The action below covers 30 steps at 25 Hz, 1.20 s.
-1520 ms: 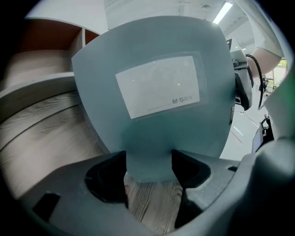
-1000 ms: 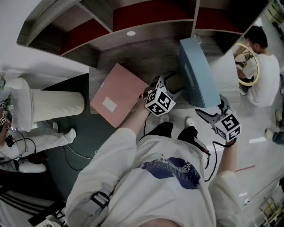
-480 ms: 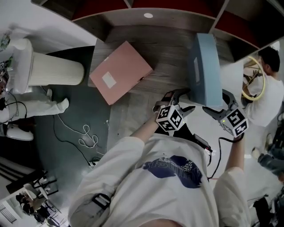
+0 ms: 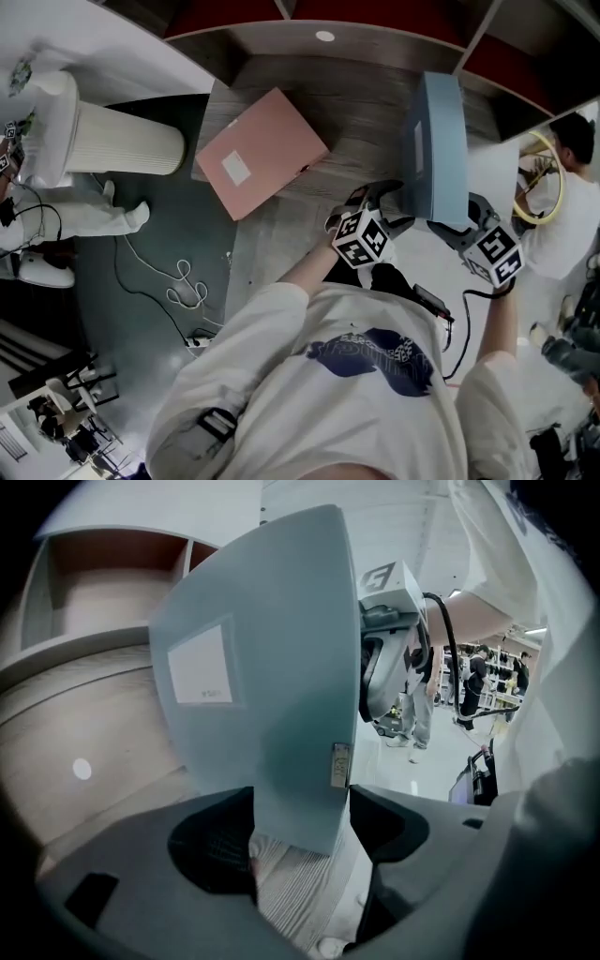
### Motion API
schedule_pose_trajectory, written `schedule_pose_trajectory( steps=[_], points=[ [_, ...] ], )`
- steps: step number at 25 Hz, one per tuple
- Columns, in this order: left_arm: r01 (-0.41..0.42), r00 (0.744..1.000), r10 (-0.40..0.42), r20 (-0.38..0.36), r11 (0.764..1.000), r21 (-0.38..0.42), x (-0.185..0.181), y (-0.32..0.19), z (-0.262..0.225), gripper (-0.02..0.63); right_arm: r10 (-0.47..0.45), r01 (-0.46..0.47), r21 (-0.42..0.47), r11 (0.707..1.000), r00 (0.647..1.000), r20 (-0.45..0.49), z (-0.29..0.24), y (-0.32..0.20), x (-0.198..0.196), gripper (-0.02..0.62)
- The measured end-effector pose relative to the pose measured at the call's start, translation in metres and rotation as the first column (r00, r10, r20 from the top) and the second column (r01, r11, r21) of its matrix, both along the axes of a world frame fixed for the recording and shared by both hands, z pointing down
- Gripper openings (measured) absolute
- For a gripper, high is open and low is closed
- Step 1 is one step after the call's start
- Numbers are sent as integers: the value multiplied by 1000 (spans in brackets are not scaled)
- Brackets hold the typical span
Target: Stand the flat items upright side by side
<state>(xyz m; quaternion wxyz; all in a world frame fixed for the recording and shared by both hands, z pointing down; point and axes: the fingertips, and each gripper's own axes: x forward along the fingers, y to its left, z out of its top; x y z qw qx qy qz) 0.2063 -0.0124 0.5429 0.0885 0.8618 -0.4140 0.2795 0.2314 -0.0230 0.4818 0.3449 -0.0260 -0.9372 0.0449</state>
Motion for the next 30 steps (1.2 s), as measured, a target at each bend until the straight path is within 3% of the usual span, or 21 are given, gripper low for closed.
schedule_pose_trajectory(
  steps=[11,18,26,30],
  points=[
    [-81,996,79,-31,992,-96,-31,-24,9,313,58,-58,-15,998,998,21,4,-21,-30,262],
    [-190,981,192,-5,966,-173,-52,-40,16,313,119,-118,-31,993,992,42,5,-35,-52,261],
    [-304,947,319,43,930,-206,-64,-59,11,313,196,-194,-37,980,979,60,-2,-52,-64,261],
    [-321,940,338,53,924,-207,-69,-69,10,313,242,-240,-32,970,968,71,-3,-61,-68,250]
  ],
)
